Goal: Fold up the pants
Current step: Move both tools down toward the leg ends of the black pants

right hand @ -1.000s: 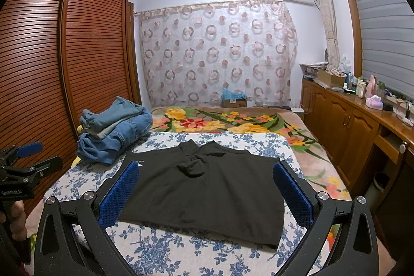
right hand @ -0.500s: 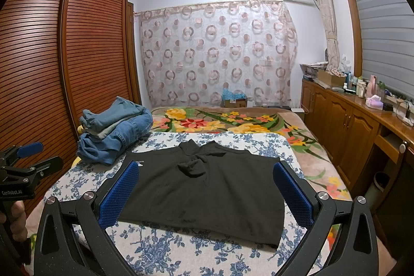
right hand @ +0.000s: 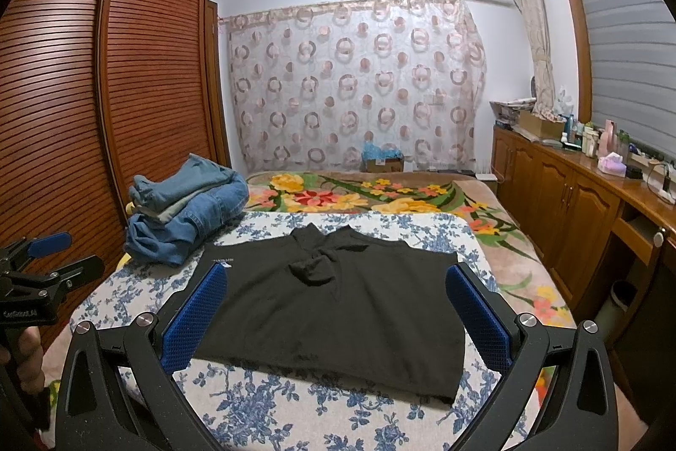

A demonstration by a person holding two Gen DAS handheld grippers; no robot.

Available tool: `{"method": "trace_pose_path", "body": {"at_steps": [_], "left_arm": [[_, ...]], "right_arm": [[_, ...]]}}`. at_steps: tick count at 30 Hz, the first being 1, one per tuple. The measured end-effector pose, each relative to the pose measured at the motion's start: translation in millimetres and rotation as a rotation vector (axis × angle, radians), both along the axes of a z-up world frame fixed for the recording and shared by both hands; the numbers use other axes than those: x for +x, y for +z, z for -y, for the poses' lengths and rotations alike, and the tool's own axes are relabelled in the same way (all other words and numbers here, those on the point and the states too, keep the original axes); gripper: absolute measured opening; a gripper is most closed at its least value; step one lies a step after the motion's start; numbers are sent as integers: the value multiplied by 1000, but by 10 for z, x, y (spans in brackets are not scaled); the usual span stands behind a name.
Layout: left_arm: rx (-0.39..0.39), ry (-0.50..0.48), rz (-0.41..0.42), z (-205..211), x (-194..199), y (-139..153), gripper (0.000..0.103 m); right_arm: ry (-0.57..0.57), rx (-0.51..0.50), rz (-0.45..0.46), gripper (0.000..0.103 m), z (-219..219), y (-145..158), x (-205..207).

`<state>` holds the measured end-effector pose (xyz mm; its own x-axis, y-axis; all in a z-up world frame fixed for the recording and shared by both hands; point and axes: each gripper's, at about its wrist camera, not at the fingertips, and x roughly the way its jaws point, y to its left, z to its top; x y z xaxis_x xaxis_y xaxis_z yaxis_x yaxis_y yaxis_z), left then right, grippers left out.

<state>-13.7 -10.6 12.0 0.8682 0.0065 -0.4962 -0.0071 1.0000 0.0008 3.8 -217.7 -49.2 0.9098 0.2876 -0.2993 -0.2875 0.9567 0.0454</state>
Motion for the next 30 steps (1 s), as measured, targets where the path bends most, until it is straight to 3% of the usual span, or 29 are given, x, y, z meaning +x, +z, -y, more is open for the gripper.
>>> {"method": "trace_pose_path", "body": {"at_steps": [24,30], "left_arm": [[-33,-49,-181,-107,398,-771,103],[-53,-56,-225,-188,491,-994,103]], "right_arm": [[-47,-40,-135,103,282,-210,246],[-76,-68,-207,97,401,-336,375]]}}
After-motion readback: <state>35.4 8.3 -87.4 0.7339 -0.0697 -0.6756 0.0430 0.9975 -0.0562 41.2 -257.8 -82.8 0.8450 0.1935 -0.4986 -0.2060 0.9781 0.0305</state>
